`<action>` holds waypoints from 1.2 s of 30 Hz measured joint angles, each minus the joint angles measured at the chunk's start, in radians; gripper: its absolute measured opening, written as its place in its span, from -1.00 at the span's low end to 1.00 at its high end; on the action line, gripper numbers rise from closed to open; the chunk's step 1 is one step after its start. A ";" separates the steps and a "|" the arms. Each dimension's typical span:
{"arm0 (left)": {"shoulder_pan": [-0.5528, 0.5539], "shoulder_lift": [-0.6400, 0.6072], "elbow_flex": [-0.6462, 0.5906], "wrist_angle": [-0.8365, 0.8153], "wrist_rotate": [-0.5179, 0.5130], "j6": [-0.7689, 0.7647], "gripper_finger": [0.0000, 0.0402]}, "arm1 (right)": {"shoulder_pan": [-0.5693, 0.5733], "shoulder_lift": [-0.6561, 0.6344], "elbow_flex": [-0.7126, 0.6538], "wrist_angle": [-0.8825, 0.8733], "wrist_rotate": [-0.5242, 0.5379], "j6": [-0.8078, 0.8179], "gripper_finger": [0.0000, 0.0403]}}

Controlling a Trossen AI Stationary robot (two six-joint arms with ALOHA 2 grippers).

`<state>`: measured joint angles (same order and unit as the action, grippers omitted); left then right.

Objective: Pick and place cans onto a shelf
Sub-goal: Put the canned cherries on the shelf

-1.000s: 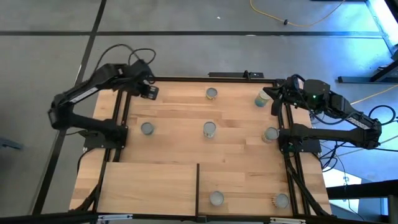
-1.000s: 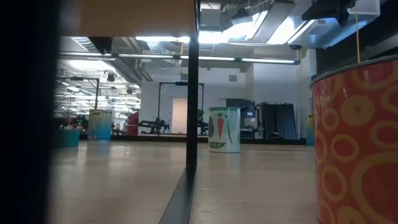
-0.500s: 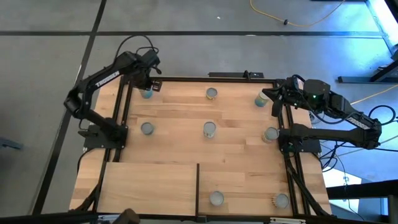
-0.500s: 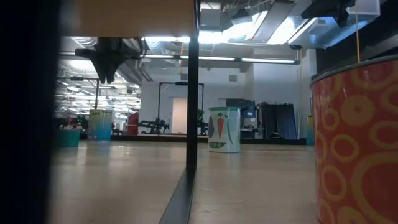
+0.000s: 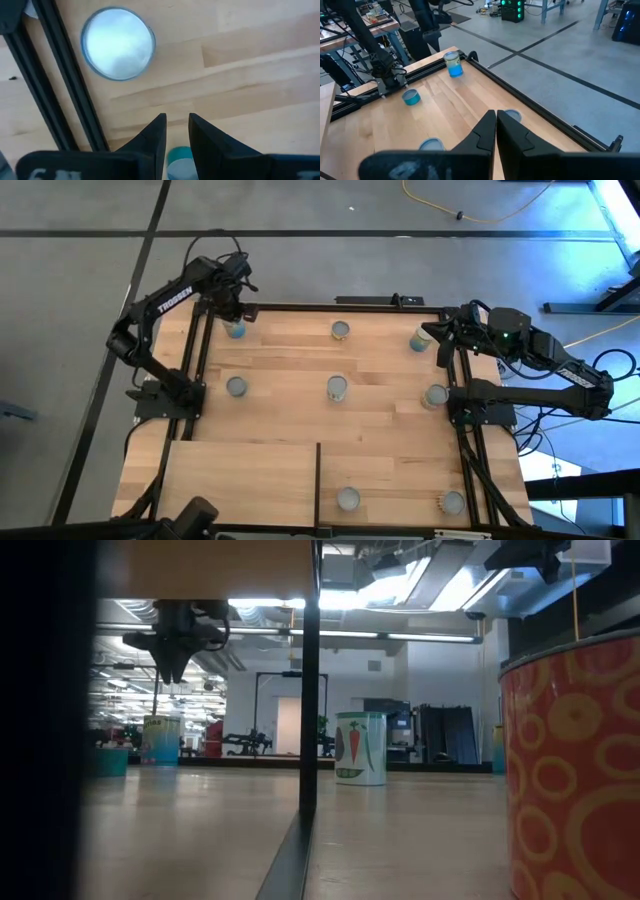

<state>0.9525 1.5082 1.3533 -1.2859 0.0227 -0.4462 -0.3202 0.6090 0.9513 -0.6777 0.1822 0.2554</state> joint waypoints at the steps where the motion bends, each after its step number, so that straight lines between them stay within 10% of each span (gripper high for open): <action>1: 0.010 0.000 0.000 0.003 0.002 -0.020 -0.63 | 0.000 0.000 0.000 0.000 0.000 -0.001 -0.91; 10: 0.105 0.002 0.000 0.117 0.151 -0.075 -0.63 | 0.000 0.000 0.000 0.000 0.000 -0.002 -0.91; 36: 0.119 0.170 0.000 0.098 0.021 -0.092 -0.63 | 0.000 0.000 0.000 0.000 0.000 -0.002 -0.91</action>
<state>1.0712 1.6777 1.3533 -1.1878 0.0433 -0.5385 -0.3202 0.6090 0.9514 -0.6777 0.1825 0.2533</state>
